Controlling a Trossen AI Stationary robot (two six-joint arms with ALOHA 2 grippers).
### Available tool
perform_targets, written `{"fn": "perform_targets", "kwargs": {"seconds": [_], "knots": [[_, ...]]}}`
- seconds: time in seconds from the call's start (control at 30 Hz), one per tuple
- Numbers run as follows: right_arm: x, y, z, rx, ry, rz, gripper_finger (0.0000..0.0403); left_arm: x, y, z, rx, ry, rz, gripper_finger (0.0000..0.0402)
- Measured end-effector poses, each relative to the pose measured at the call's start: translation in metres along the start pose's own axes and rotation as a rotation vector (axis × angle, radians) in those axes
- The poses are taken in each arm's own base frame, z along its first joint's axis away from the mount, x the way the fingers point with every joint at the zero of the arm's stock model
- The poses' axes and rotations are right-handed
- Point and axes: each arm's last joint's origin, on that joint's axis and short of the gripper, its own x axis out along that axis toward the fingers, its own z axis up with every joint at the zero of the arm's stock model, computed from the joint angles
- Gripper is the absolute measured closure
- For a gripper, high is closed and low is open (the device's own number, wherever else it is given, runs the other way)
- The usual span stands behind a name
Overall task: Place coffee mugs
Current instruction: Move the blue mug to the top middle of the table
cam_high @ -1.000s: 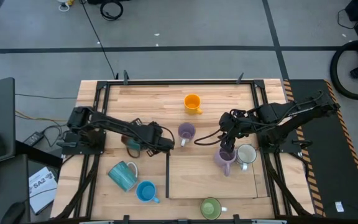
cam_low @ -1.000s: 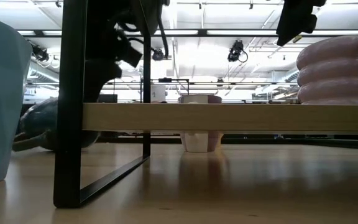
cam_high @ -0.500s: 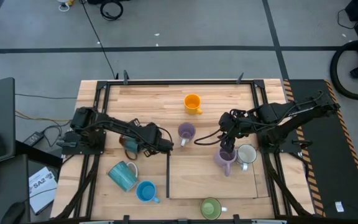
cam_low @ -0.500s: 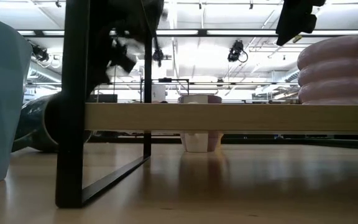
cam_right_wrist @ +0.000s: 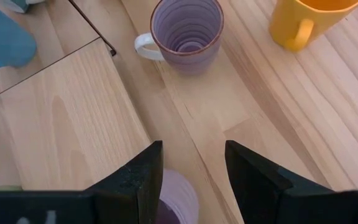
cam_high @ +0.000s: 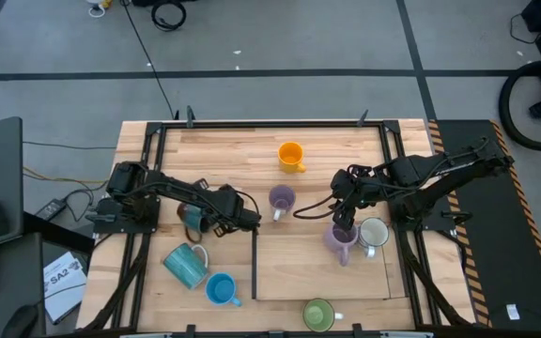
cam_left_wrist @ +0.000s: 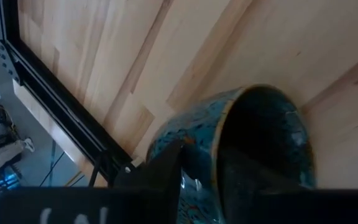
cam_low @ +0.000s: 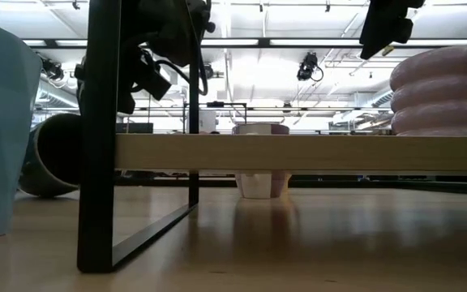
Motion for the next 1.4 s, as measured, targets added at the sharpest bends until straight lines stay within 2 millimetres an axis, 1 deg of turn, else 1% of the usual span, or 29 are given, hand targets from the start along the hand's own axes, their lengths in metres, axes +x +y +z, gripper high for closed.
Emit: {"fn": "perform_targets", "kwargs": {"seconds": [0.2, 0.33, 0.83, 0.93, 1.17, 1.4], "knots": [[0.0, 0.0, 0.0, 0.0, 0.0, 0.0, 0.0224, -0.001, 0.001, -0.001, 0.006, 0.004, 0.006, 0.0339], [0.0, 0.0, 0.0, 0.0, 0.0, 0.0, 0.0224, -0.001, 0.002, -0.002, 0.01, 0.013, 0.014, 0.035], [0.0, 0.0, 0.0, 0.0, 0.0, 0.0, 0.0224, -0.001, 0.003, -0.002, 0.048, 0.019, 0.022, 0.0354], [0.0, 0.0, 0.0, 0.0, -0.001, 0.0, 0.0224, -0.004, 0.005, -0.003, 0.042, 0.002, 0.012, 0.0354], [0.0, 0.0, 0.0, 0.001, -0.004, 0.003, 0.0224, -0.016, 0.019, -0.005, -0.003, -0.062, -0.054, 0.0355], [0.0, 0.0, 0.0, -0.004, -0.004, 0.002, 0.0224, -0.027, 0.04, -0.005, -0.058, -0.122, -0.114, 0.0355]]}}
